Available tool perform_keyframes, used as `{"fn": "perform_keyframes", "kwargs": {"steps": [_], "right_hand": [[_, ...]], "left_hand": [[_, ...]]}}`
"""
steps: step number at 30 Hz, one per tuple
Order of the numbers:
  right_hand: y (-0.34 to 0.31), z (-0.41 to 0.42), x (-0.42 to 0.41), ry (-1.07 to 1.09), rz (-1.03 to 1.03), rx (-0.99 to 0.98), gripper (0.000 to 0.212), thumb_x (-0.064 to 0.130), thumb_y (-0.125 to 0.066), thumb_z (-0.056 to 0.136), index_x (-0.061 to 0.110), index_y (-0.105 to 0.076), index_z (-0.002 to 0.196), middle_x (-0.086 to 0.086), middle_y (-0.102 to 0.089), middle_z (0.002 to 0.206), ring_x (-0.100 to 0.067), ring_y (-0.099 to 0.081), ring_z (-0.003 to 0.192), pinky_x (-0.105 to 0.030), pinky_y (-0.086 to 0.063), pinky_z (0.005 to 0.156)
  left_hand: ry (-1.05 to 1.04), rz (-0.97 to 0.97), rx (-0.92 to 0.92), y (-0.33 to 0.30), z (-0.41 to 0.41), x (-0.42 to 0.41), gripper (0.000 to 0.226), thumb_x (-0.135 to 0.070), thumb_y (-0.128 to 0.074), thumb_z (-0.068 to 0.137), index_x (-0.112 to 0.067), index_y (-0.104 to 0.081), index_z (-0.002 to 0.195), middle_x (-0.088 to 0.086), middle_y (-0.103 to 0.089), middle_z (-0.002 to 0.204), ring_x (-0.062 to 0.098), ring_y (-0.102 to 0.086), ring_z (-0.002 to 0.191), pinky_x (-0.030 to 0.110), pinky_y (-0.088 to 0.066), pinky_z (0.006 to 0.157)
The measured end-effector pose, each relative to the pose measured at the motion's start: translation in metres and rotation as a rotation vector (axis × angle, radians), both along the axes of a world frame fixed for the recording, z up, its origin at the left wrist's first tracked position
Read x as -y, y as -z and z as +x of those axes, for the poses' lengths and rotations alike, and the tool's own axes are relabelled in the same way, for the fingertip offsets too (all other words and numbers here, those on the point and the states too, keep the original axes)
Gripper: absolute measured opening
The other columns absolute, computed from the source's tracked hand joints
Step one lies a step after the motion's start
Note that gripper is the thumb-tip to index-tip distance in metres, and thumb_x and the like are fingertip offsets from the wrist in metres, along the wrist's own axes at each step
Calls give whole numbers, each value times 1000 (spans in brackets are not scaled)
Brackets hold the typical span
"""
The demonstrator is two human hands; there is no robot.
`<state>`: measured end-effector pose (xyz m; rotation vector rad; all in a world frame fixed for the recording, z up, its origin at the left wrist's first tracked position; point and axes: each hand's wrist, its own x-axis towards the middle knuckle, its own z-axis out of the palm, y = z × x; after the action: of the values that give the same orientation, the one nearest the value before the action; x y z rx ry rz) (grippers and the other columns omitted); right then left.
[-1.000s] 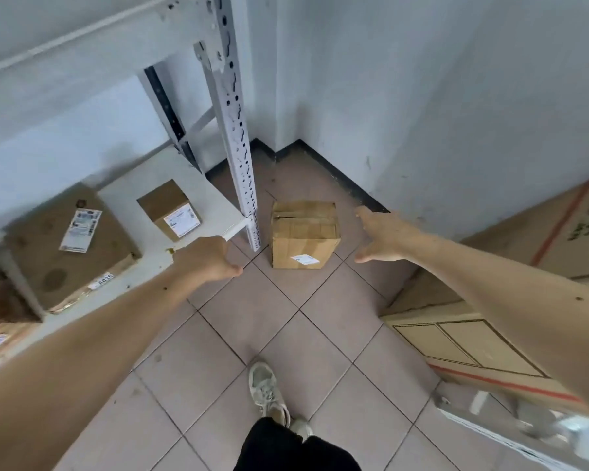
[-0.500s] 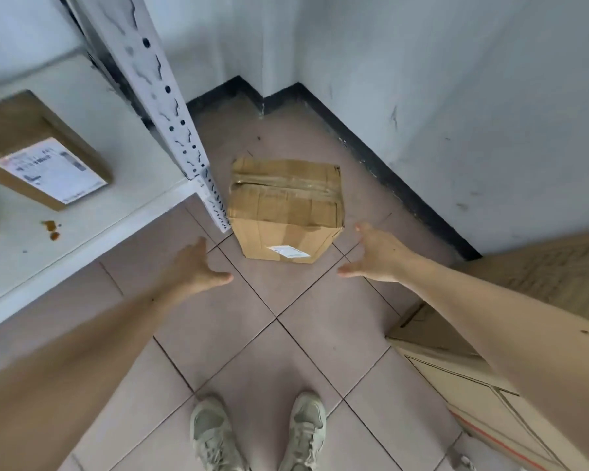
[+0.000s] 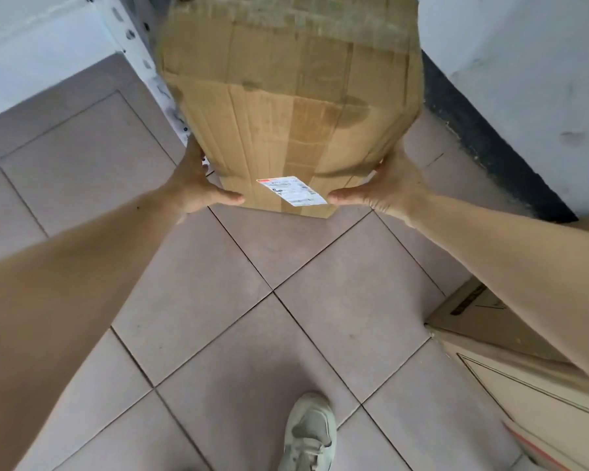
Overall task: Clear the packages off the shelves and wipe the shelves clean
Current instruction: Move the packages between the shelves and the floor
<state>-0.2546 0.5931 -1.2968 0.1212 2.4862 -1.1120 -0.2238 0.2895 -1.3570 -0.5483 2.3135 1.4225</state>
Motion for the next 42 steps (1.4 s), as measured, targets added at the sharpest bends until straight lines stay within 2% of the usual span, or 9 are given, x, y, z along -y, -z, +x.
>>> {"fn": "perform_keyframes", "kwargs": {"steps": [5, 10, 14, 20, 24, 28, 31, 39, 42], "right_hand": [[16, -10, 5, 4, -139, 36, 145, 45, -100, 28, 25, -26, 150, 16, -59, 130, -7, -56, 123, -32, -48, 106], [16, -4, 9, 56, -226, 22, 143, 57, -98, 22, 29, -32, 146, 13, -64, 129, -9, -58, 122, -36, -49, 105], [-9, 5, 10, 73, -238, 20, 136, 60, -97, 27, 31, -34, 144, 13, -64, 128, -10, -60, 121, -36, -49, 104], [-94, 15, 13, 66, -206, 45, 128, 72, -92, 26, 32, -47, 139, 13, -68, 122, -10, -63, 115, -41, -54, 97], [-175, 27, 14, 26, -220, 78, 133, 69, -93, 29, 36, -36, 143, 11, -66, 126, -16, -64, 116, -48, -55, 94], [-268, 47, 13, -2, -274, 109, 109, 42, -93, 47, 25, -42, 142, 5, -69, 119, -14, -71, 100, -32, -61, 63], [-335, 60, 15, -37, -243, 96, 106, 47, -91, 45, 25, -48, 139, 7, -69, 117, -9, -71, 96, -25, -58, 57], [-513, 96, 41, -135, -169, -108, 88, 48, -96, 44, 42, -54, 121, 22, -65, 115, -1, -59, 112, -37, -50, 101], [-579, 110, 58, -177, -138, -191, 88, 49, -95, 48, 35, -57, 126, 22, -65, 115, -1, -58, 115, -31, -46, 103]], "left_hand": [[-34, -17, -23, 13, -14, -7, 113, -3, -95, 49, -13, -33, 144, -8, -61, 123, 9, -59, 113, 7, -48, 76], [42, 5, -46, 5, -8, -1, 124, -33, -97, 29, -17, -43, 140, -8, -67, 119, 12, -62, 114, 37, -51, 101], [110, -25, -73, -23, 7, 2, 117, -13, -97, 47, -17, -32, 145, -10, -63, 120, 13, -59, 116, 38, -49, 103], [121, -37, -166, -96, 26, 6, 111, -3, -92, 58, -18, -28, 148, -30, -52, 105, -1, -53, 105, 0, -41, 80], [129, 28, -219, -168, 38, 9, 124, -4, -93, 57, -22, -17, 152, -33, -52, 112, 2, -56, 110, 20, -48, 92], [202, 87, -307, -257, 57, 10, 124, -17, -88, 49, -13, -16, 150, -30, -45, 125, -21, -45, 112, 3, -40, 90], [222, 122, -335, -323, 79, 14, 131, -30, -88, 48, -11, -9, 152, -15, -44, 135, -20, -43, 118, 1, -37, 91], [26, 66, -328, -490, 151, 48, 124, -42, -90, 41, -30, -26, 146, -30, -60, 116, 4, -60, 113, 39, -54, 90], [-77, 52, -368, -552, 175, 62, 115, -33, -92, 40, -29, -34, 140, -14, -65, 116, 13, -62, 111, 27, -53, 78]]}}
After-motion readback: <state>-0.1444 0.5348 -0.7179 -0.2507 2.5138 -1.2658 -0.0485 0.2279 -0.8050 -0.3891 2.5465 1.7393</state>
